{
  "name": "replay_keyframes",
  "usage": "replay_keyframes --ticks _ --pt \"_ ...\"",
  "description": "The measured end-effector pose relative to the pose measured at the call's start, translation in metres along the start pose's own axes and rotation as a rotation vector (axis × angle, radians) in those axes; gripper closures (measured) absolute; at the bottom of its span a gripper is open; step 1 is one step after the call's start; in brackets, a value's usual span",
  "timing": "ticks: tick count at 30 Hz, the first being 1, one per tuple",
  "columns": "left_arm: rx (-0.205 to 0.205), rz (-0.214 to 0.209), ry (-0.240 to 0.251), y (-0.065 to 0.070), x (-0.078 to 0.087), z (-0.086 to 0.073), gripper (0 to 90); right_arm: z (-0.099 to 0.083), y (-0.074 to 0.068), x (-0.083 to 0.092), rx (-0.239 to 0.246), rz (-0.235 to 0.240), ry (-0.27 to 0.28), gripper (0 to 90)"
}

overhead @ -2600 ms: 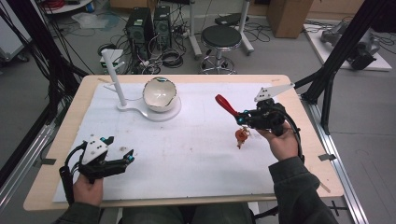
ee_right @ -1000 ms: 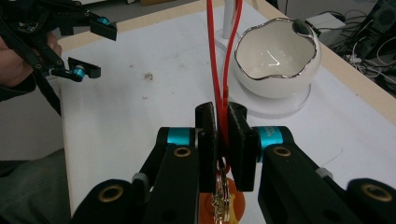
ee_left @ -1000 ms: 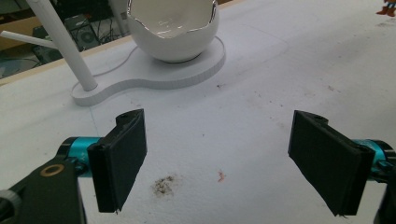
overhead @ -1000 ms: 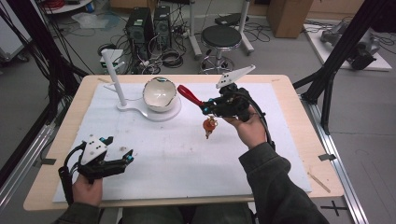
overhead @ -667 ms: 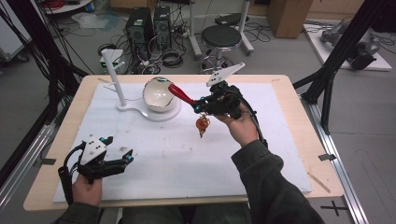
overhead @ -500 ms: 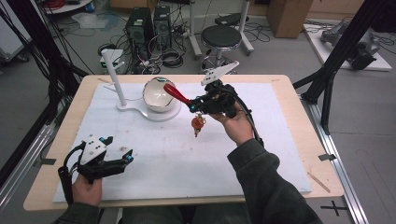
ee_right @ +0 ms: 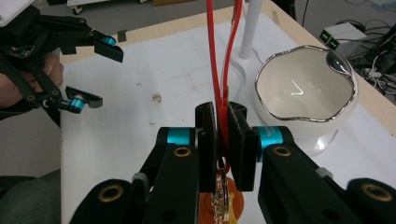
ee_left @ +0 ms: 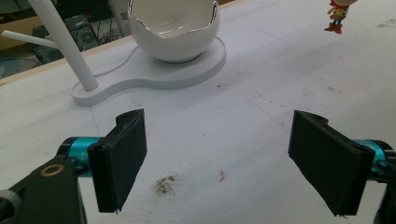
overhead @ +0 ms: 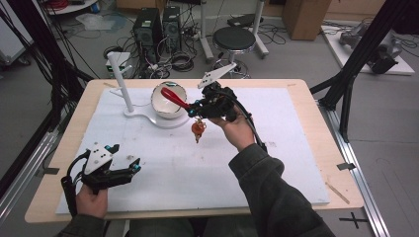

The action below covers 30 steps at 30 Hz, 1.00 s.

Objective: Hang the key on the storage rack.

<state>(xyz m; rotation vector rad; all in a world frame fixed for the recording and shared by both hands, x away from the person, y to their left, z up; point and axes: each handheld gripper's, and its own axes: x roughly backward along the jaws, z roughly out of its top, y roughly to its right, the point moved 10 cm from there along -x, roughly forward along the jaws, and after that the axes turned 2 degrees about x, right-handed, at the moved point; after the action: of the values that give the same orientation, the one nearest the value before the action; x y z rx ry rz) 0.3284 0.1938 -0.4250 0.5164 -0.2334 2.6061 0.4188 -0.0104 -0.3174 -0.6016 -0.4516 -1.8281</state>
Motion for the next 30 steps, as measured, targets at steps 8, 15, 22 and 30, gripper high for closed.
replay_keyframes --ticks 8,15,22,30 --pt "0.002 -0.002 0.002 0.0 0.0 0.0 19.9 0.009 0.0 -0.01 0.007 0.006 0.009 83.2" --pt "0.002 -0.002 0.005 0.0 0.0 0.0 19.9 0.016 0.002 -0.017 0.006 -0.002 0.021 83.2" --pt "0.003 -0.003 0.003 0.0 0.0 0.0 19.8 0.025 0.003 -0.028 -0.005 0.007 0.029 83.2" --pt "0.005 -0.002 0.002 -0.001 0.0 0.0 19.9 0.03 0.003 -0.04 -0.013 0.015 0.037 83.2"
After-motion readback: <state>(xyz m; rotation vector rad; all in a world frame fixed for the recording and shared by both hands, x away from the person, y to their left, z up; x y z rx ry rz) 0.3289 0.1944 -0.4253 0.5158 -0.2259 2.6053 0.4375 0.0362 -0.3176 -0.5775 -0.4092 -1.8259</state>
